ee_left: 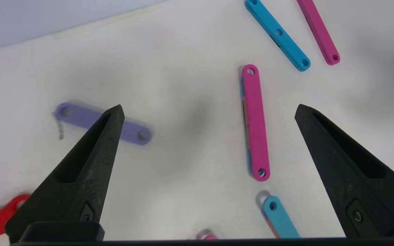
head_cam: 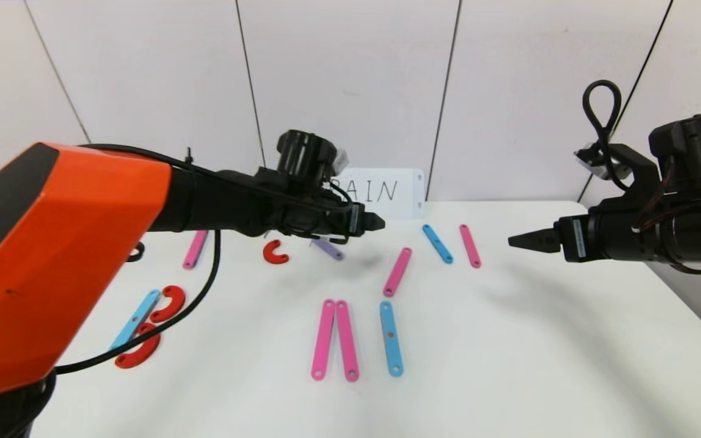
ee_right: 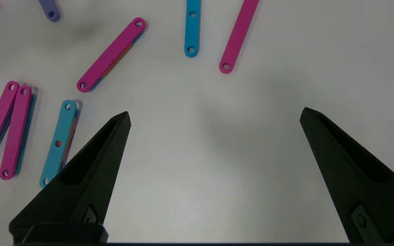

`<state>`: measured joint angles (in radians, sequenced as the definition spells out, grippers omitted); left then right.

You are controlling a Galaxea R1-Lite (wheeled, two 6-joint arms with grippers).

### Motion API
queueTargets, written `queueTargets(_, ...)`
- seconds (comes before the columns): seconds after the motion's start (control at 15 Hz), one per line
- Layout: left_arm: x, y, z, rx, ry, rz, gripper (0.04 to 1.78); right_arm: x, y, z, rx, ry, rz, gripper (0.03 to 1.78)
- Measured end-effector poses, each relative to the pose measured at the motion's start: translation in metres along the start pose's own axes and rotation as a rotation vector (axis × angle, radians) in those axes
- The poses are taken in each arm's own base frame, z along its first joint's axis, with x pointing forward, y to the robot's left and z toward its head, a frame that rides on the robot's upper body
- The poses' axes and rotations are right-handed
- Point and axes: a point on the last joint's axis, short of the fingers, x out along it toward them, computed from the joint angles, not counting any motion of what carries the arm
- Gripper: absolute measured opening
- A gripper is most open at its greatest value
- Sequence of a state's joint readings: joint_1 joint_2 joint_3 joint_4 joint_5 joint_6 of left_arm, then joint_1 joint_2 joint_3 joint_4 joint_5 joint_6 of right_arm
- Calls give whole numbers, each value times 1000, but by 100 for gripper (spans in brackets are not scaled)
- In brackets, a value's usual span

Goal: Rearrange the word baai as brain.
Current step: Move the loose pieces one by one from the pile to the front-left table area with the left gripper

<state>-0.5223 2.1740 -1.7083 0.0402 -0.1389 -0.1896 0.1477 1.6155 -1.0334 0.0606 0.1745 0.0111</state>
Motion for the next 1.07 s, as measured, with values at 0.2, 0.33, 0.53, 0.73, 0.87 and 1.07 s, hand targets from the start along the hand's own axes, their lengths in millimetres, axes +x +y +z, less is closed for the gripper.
queueTargets(0.2,-42,34,15,21,-1,87,174,4,-6,1,9,-15,51,173)
queueTargets(0.33,-67,59,20,7,17,163,174,6,-10,0,10,-34,102,173)
queueTargets(0.53,-90,93,19,-48,71,329,174,12,-14,-2,-1,-74,101,173)
queueTargets(0.73,-92,124,15,-85,91,489,174,18,-16,-5,3,-66,94,173)
queueTargets(0.87,-88,141,10,-107,119,561,174,19,-16,-7,7,-60,93,173)
queueTargets(1.07,-79,175,-1,-154,174,649,174,21,-17,-8,11,-52,89,173)
